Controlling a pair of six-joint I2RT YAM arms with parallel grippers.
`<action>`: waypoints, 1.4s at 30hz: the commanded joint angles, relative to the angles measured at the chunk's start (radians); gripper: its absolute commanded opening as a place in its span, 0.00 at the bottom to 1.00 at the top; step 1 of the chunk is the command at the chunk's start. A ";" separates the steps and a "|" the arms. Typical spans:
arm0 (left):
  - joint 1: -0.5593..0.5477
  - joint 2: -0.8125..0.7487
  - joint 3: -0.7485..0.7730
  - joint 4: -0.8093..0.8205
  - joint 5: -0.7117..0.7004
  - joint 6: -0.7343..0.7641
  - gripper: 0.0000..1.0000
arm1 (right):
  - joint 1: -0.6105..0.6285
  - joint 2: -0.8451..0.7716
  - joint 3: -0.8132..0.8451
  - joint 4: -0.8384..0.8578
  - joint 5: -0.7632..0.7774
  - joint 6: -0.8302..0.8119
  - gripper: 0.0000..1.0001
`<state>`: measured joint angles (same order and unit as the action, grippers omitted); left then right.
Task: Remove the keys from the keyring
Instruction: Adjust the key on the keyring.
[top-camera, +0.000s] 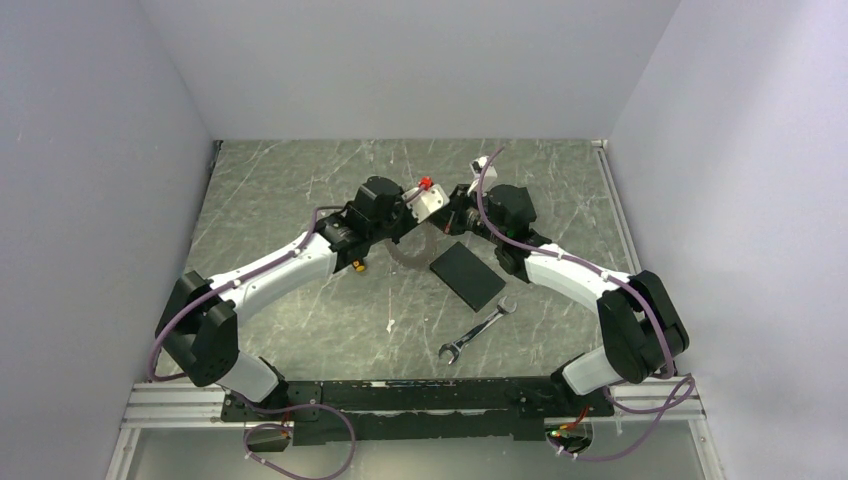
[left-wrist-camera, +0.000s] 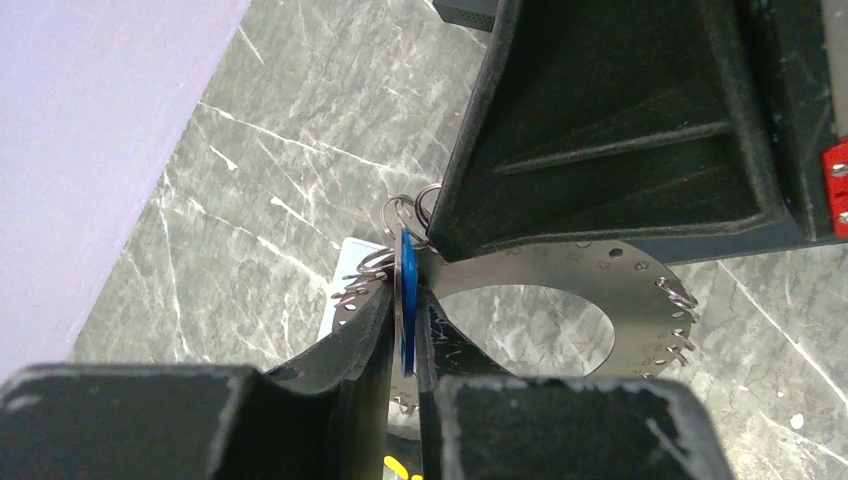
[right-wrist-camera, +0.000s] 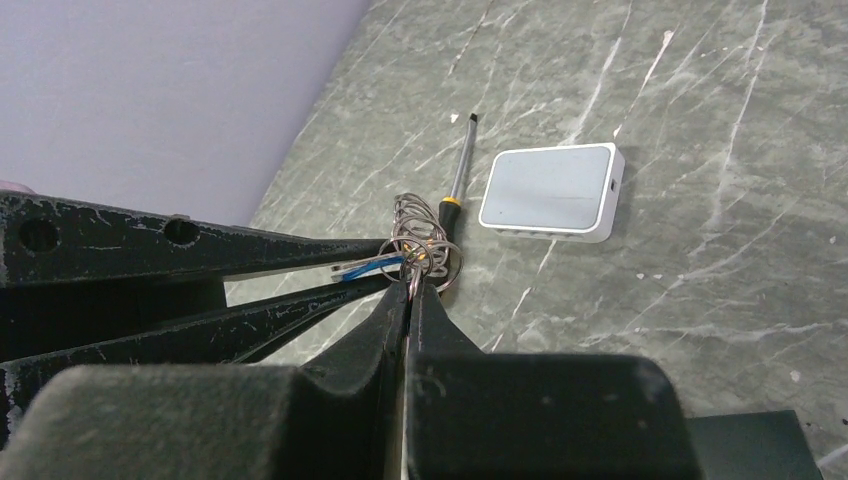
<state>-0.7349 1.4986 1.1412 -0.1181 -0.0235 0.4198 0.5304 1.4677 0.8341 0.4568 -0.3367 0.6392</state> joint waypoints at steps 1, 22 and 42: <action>0.003 0.013 0.041 0.003 0.039 -0.060 0.18 | 0.011 -0.042 0.007 0.148 -0.099 0.023 0.00; 0.028 -0.045 0.096 -0.170 0.157 -0.003 0.00 | -0.001 -0.037 -0.043 0.228 -0.136 -0.030 0.00; 0.087 -0.067 0.216 -0.368 0.337 0.385 0.00 | -0.066 -0.071 -0.064 0.247 -0.298 -0.127 0.43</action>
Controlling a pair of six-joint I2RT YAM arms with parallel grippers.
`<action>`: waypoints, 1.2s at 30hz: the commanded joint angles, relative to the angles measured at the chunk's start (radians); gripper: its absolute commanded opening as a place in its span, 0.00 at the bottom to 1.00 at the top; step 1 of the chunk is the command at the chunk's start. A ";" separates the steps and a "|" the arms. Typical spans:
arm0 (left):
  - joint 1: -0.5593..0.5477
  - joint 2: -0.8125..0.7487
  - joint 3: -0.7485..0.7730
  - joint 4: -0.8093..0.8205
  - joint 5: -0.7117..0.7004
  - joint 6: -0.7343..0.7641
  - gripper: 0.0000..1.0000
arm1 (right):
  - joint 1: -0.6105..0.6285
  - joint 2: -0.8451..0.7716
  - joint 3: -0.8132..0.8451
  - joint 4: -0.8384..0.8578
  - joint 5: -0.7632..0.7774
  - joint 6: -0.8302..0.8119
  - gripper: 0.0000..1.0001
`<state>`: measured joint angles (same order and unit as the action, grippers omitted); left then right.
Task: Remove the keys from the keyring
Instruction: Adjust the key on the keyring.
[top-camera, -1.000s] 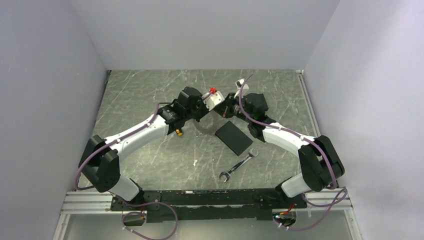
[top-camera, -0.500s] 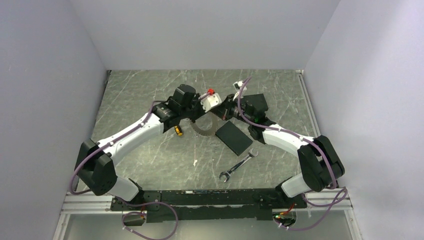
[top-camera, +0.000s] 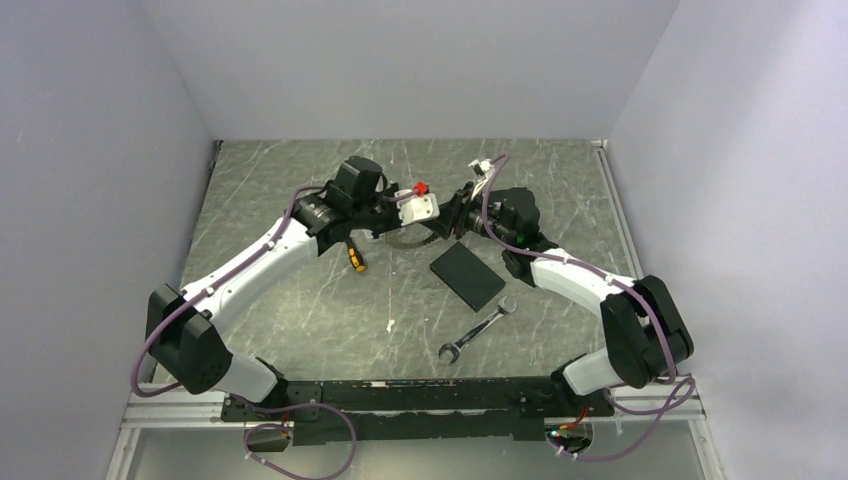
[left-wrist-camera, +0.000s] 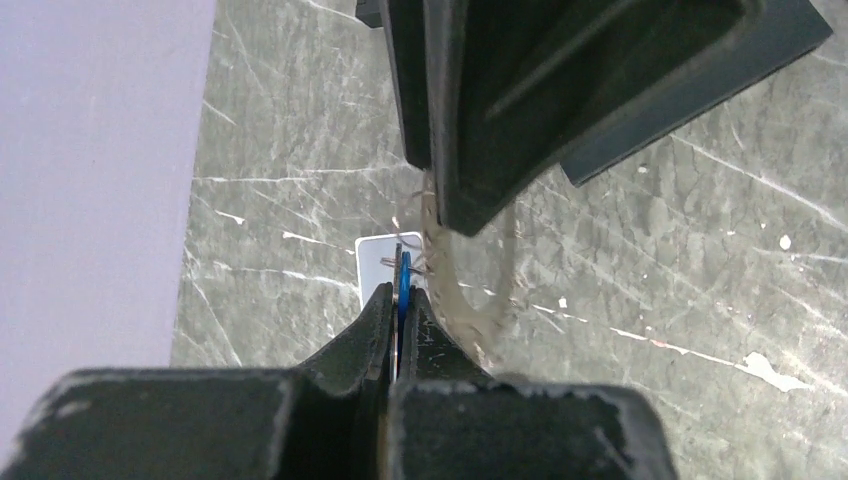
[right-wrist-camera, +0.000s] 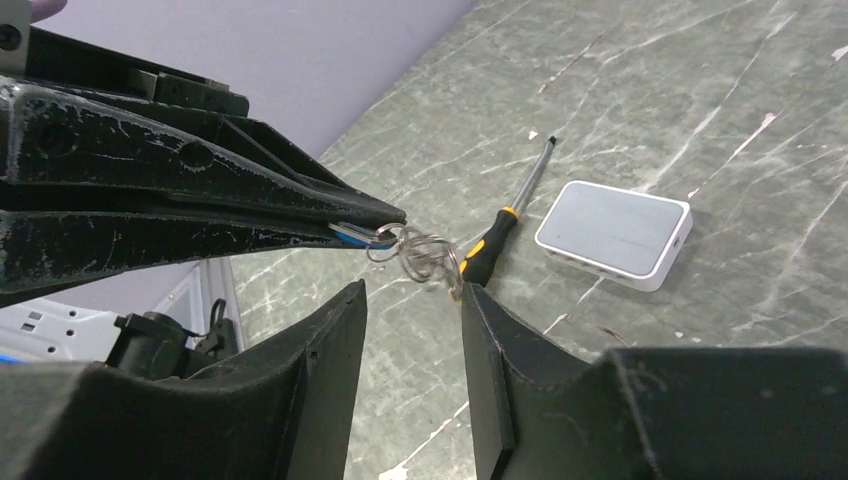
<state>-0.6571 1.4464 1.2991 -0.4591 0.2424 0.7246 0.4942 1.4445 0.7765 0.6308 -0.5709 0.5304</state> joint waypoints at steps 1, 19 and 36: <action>0.010 -0.015 0.060 -0.034 0.080 0.094 0.00 | -0.043 -0.050 -0.010 0.075 -0.074 -0.019 0.43; 0.011 0.001 0.128 -0.148 0.153 0.091 0.00 | -0.086 -0.067 -0.059 0.130 -0.230 -0.092 0.41; 0.011 0.024 0.193 -0.253 0.242 0.064 0.00 | -0.083 -0.080 -0.042 0.053 -0.406 -0.423 0.36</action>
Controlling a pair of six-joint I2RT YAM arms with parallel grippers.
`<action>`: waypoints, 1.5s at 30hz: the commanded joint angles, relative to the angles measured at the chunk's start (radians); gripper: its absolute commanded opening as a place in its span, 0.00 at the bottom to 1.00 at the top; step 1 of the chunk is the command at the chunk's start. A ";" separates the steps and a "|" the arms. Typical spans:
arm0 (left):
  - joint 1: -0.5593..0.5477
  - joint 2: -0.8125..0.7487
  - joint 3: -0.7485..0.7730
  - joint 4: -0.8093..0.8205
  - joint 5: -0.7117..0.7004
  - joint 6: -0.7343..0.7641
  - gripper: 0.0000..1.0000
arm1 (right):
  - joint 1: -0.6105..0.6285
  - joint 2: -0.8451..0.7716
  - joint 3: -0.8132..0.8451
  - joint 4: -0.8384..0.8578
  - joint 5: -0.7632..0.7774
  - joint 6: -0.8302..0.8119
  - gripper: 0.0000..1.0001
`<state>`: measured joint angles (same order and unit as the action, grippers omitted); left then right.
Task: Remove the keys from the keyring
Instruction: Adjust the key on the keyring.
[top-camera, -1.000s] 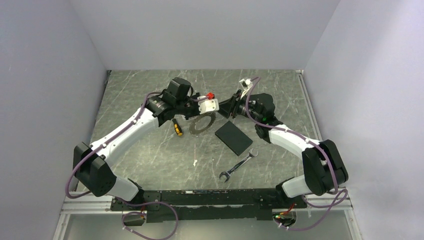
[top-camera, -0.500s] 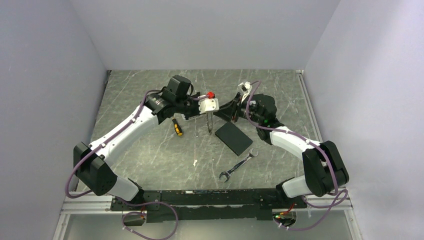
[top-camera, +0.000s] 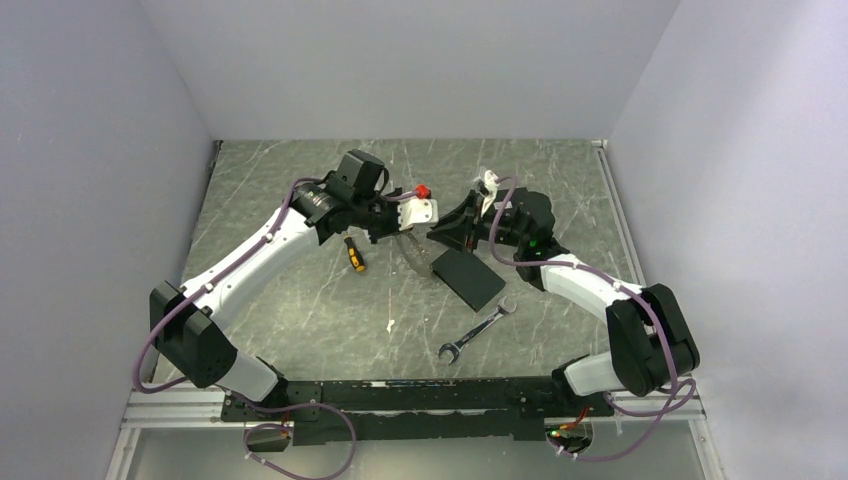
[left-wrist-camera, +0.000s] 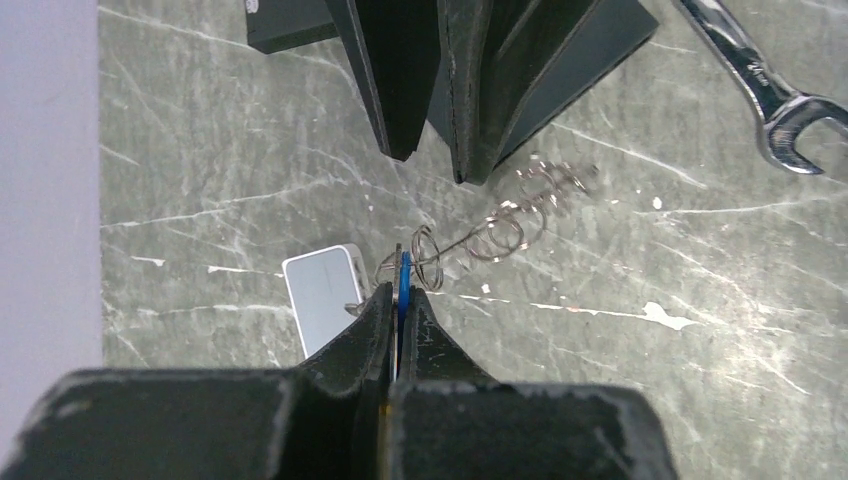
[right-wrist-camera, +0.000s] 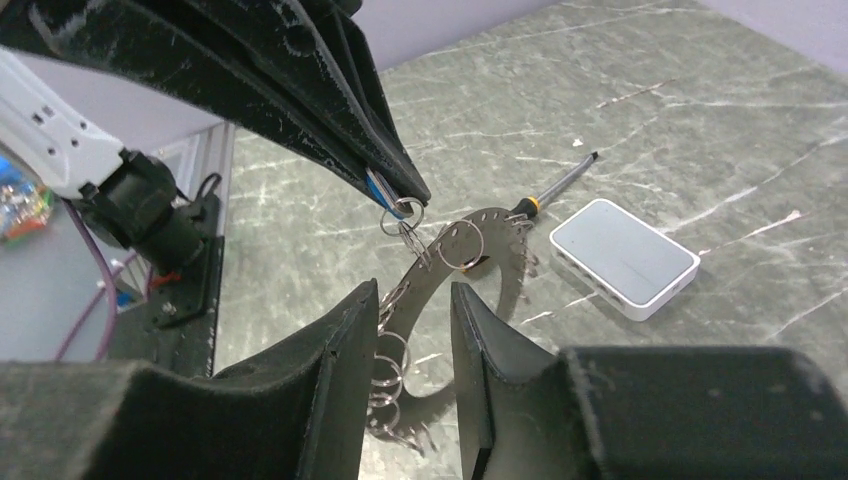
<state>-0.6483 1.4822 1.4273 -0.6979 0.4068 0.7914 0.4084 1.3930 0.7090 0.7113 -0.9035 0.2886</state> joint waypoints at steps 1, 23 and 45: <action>0.003 -0.011 0.067 -0.018 0.083 -0.006 0.00 | 0.003 -0.028 0.034 -0.051 -0.086 -0.214 0.35; 0.003 0.030 0.119 -0.052 0.142 -0.050 0.00 | 0.020 -0.028 0.112 -0.165 -0.135 -0.379 0.33; 0.003 0.190 0.278 -0.251 -0.030 -0.483 0.00 | -0.025 -0.058 0.209 -0.469 -0.026 -0.430 0.42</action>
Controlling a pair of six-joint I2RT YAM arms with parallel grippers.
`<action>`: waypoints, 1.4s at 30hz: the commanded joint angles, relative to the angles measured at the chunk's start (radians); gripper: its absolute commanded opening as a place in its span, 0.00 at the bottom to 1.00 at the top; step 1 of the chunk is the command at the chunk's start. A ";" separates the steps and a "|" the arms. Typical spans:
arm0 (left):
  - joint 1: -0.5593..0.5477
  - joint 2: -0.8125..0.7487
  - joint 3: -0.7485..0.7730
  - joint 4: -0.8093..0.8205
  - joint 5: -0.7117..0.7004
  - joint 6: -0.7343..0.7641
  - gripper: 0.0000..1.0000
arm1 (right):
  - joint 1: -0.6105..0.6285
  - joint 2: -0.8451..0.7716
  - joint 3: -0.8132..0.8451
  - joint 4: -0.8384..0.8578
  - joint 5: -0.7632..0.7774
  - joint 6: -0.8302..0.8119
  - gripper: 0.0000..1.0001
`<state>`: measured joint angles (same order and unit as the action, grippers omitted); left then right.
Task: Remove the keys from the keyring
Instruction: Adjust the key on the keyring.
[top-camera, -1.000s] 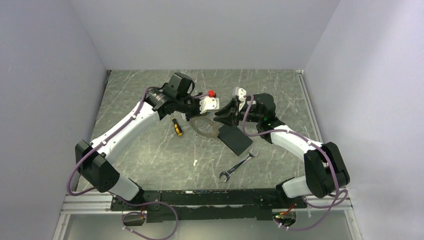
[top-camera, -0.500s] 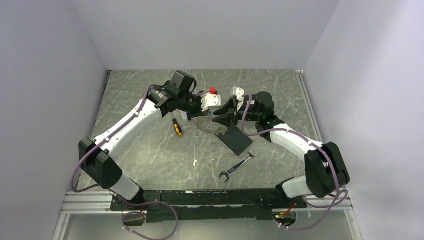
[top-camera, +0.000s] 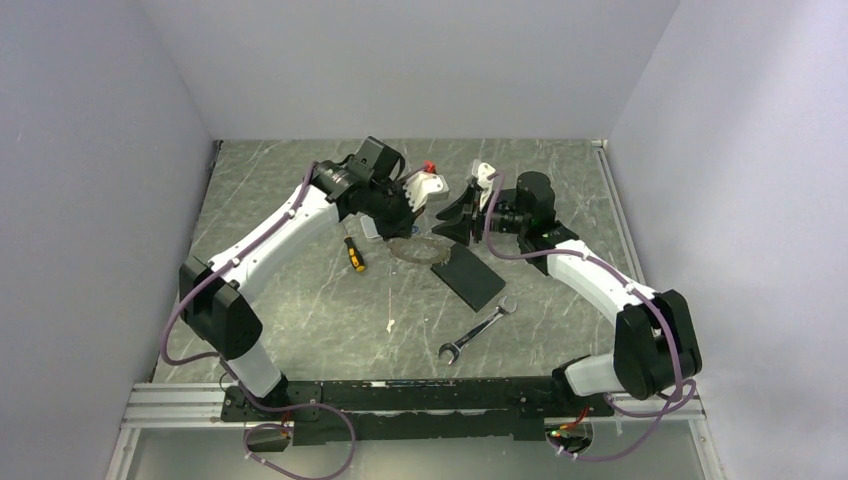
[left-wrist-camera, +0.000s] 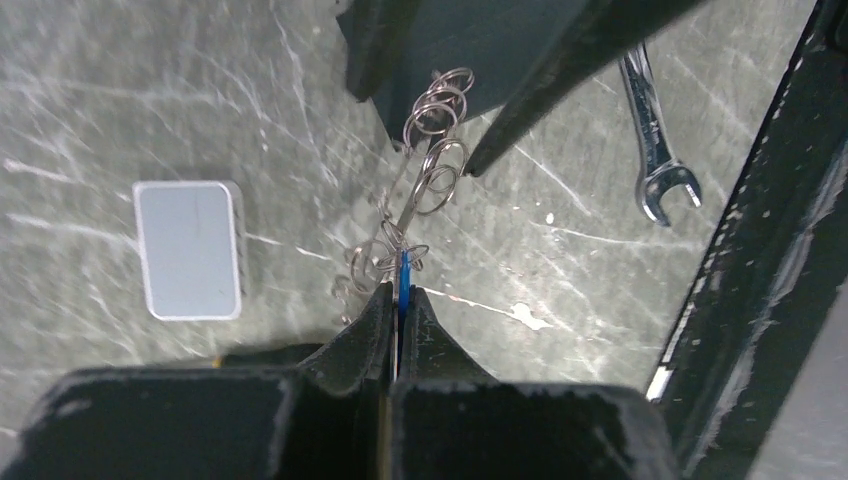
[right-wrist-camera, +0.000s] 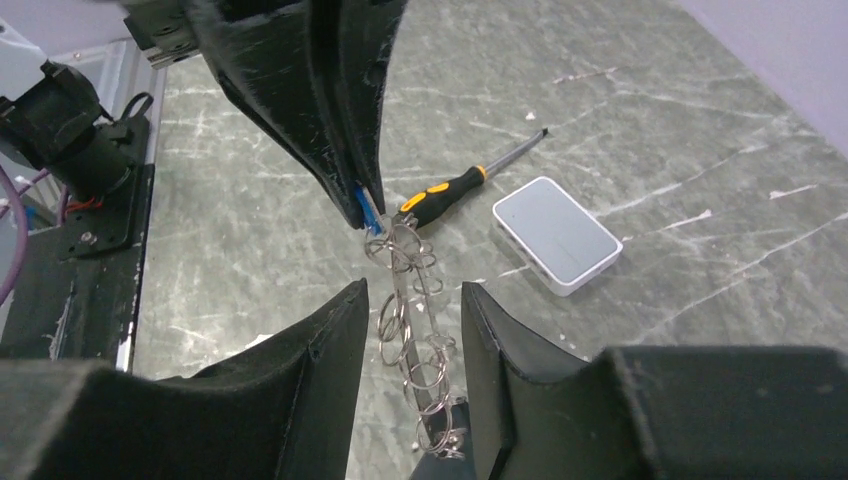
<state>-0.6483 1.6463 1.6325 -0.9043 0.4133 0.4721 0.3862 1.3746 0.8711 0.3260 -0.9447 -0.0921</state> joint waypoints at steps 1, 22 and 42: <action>0.003 0.042 0.090 -0.064 -0.043 -0.194 0.00 | -0.004 -0.043 0.049 -0.104 0.020 -0.053 0.41; 0.010 0.073 0.112 -0.057 -0.021 -0.633 0.00 | -0.001 -0.046 0.036 -0.100 0.002 0.112 0.33; 0.143 0.027 0.025 -0.031 0.130 -0.780 0.00 | 0.037 0.002 0.039 -0.089 0.036 0.065 0.32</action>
<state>-0.5190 1.7359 1.6764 -0.9623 0.5007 -0.2554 0.4183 1.3663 0.9035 0.1963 -0.9085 -0.0086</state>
